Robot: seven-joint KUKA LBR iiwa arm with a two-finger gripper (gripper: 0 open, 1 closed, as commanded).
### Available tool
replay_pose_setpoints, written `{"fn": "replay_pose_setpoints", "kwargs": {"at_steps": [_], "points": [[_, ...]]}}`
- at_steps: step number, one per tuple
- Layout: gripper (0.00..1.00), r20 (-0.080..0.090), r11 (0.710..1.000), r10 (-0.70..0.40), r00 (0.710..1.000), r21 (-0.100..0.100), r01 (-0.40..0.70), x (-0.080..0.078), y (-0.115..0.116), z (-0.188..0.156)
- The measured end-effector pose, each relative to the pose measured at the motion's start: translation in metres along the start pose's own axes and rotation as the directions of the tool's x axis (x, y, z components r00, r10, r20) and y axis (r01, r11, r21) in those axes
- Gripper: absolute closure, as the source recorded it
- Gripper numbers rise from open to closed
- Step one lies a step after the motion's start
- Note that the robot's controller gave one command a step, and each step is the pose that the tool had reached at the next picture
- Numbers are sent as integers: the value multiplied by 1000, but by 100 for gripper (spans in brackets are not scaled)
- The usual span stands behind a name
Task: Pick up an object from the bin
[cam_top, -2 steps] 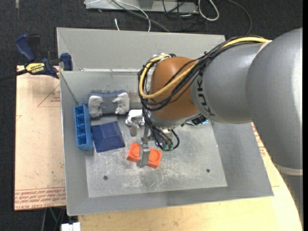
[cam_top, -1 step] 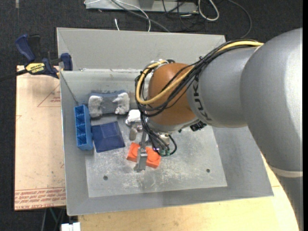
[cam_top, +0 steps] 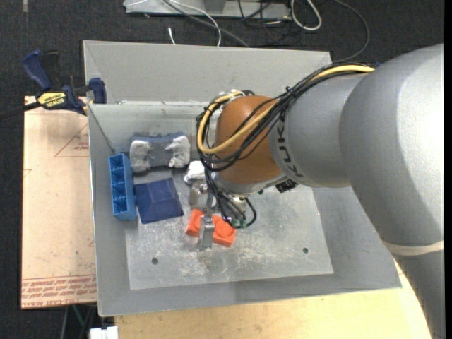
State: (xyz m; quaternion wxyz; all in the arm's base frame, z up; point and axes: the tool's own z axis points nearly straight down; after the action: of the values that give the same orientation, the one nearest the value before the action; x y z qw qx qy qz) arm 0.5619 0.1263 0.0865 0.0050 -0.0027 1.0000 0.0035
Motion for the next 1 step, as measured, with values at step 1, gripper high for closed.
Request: {"fn": "replay_pose_setpoints", "kwargs": {"at_steps": [1], "points": [[0,0,995,-102,995,-3,102,-9,-2,17]]}}
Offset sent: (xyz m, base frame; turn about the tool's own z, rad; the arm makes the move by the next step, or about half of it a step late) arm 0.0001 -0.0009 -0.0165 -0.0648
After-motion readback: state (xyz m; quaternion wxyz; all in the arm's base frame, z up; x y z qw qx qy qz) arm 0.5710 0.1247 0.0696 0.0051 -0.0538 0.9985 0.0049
